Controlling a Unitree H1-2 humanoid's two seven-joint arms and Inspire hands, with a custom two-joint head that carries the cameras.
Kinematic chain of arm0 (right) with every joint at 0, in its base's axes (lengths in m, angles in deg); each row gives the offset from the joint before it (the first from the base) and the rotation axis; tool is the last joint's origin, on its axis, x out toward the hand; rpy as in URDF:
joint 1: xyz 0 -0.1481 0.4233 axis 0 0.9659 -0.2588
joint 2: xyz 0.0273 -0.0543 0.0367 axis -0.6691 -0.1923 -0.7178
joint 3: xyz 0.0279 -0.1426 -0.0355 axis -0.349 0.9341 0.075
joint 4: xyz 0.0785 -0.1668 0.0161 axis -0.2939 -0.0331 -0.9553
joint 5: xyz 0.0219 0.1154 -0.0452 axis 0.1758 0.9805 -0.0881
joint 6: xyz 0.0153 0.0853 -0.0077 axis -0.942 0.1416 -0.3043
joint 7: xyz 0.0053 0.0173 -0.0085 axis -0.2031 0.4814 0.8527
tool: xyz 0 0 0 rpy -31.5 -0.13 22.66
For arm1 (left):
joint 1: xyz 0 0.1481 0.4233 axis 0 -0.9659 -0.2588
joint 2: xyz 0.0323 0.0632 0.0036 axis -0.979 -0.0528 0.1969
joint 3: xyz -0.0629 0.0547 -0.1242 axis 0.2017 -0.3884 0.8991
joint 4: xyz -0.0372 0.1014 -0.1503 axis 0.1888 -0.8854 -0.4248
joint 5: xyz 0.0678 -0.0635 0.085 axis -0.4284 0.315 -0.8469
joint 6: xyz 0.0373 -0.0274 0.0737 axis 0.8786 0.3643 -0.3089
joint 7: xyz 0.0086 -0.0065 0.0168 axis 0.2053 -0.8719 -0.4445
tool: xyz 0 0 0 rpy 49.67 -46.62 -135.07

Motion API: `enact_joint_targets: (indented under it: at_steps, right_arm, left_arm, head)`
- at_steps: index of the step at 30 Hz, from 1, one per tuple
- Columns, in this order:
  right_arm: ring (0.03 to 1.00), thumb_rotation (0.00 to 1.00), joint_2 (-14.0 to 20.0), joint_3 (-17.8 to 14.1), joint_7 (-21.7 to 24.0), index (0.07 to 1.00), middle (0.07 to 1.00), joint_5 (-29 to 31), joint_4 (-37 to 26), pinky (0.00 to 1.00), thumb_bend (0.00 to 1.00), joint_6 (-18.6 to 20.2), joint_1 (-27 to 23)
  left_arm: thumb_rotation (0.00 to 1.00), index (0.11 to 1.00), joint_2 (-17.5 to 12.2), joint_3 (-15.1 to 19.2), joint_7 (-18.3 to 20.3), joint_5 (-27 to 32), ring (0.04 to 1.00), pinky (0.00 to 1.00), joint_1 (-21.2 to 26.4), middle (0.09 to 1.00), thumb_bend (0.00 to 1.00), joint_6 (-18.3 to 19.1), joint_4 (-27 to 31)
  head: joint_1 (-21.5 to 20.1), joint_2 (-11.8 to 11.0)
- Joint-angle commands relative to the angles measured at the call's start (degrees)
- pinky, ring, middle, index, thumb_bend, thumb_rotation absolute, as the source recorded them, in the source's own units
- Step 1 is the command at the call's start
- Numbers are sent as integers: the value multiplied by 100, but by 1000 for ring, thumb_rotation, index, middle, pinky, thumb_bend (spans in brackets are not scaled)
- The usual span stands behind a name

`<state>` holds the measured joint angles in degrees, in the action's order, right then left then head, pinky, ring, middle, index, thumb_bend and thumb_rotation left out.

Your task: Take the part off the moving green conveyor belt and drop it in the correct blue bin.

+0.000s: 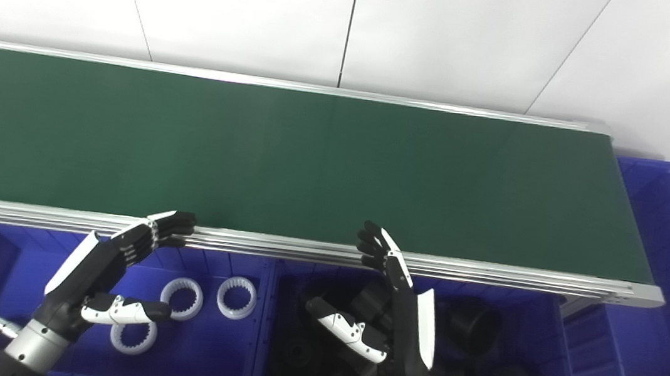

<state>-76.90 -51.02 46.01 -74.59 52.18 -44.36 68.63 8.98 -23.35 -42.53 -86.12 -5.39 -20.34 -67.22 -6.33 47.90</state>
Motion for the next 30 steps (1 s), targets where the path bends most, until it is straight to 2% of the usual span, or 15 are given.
enact_joint_targets:
  at_steps: [1, 7, 12, 21, 30]
  right_arm:
    - [790, 483, -18, 34, 131, 860, 819, 23, -98, 727, 723, 111, -31]
    - [787, 488, -23, 58, 221, 867, 821, 19, -38, 711, 741, 169, 18]
    - [794, 487, -20, 65, 238, 877, 835, 9, 2, 716, 738, 141, 43]
    - [793, 492, 2, 50, 243, 879, 835, 19, 16, 718, 735, 115, 78]
    - [792, 512, 8, 28, 253, 875, 829, -7, -38, 723, 750, 173, 109]
  left_arm:
    - [460, 820, 39, -39, 119, 262, 828, 787, 85, 847, 961, -213, 200]
    - [457, 825, 159, -78, 218, 366, 817, 784, 184, 841, 950, -480, 18]
    - [405, 833, 283, -15, 205, 411, 826, 792, 192, 848, 934, -691, -277]
    - [412, 878, 714, 427, 132, 119, 871, 812, 30, 884, 881, -738, -720]
    - [413, 885, 976, 723, 88, 50, 876, 839, -150, 888, 819, -738, -945]
  head:
    - [-64, -50]
    - [-173, -258]
    - [-165, -284]
    - [-2, -280]
    - [32, -270]
